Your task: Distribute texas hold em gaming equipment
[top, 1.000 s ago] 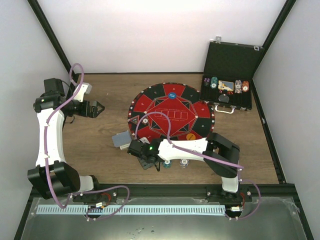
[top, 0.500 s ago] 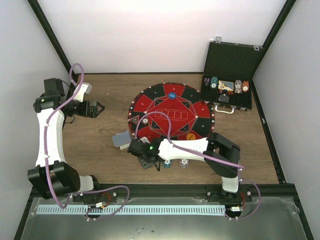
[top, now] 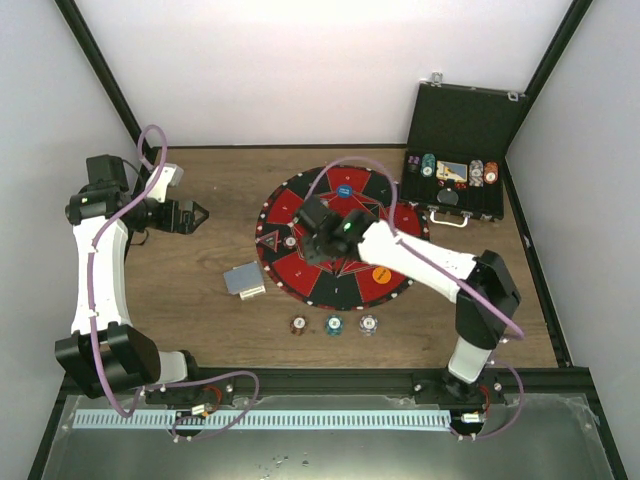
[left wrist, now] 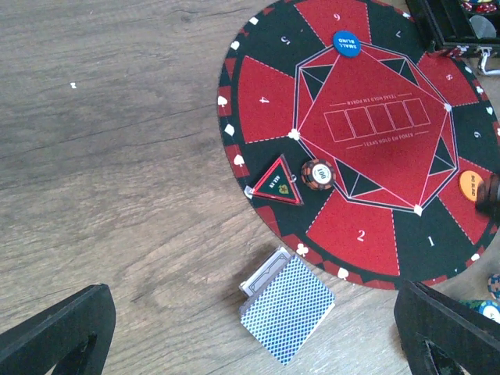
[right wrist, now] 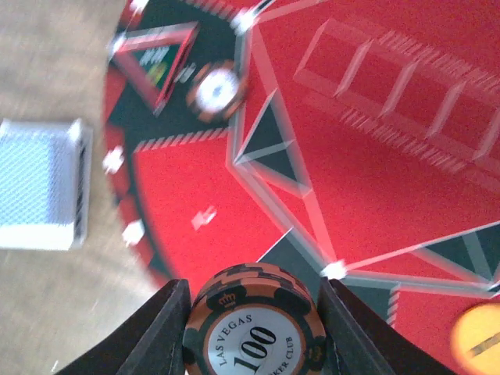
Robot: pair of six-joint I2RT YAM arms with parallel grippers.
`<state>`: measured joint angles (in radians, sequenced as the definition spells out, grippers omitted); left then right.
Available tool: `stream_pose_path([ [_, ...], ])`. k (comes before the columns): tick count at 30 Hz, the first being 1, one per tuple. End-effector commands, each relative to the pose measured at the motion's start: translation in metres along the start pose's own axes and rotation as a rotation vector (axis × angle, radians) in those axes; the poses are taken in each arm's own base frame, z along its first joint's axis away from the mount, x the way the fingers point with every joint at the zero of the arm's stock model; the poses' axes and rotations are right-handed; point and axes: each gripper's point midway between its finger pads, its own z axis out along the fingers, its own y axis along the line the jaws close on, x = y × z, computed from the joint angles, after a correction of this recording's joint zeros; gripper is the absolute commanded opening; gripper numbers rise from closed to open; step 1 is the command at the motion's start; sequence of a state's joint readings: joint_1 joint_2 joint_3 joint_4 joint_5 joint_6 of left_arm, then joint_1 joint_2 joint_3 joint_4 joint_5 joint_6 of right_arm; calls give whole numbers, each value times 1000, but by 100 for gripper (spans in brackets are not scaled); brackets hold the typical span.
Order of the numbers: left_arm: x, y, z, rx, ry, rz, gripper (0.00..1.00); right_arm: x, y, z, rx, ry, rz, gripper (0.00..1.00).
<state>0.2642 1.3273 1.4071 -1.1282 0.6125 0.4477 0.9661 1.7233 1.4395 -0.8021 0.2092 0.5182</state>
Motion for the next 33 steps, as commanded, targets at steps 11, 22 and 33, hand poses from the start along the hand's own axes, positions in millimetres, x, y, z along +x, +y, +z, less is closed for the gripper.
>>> stream_pose_path([
  [11, -13, -4, -7, 22, -26, 14, 100, -134, -175, 71, 212, -107, 157, 6],
  [22, -20, -5, -5, 51, -40, 21, 100, -143, -219, 147, 217, -49, 212, 6],
  [33, -13, 2, 4, 46, -9, 21, 100, -136, -233, 173, 237, -14, 208, 6],
])
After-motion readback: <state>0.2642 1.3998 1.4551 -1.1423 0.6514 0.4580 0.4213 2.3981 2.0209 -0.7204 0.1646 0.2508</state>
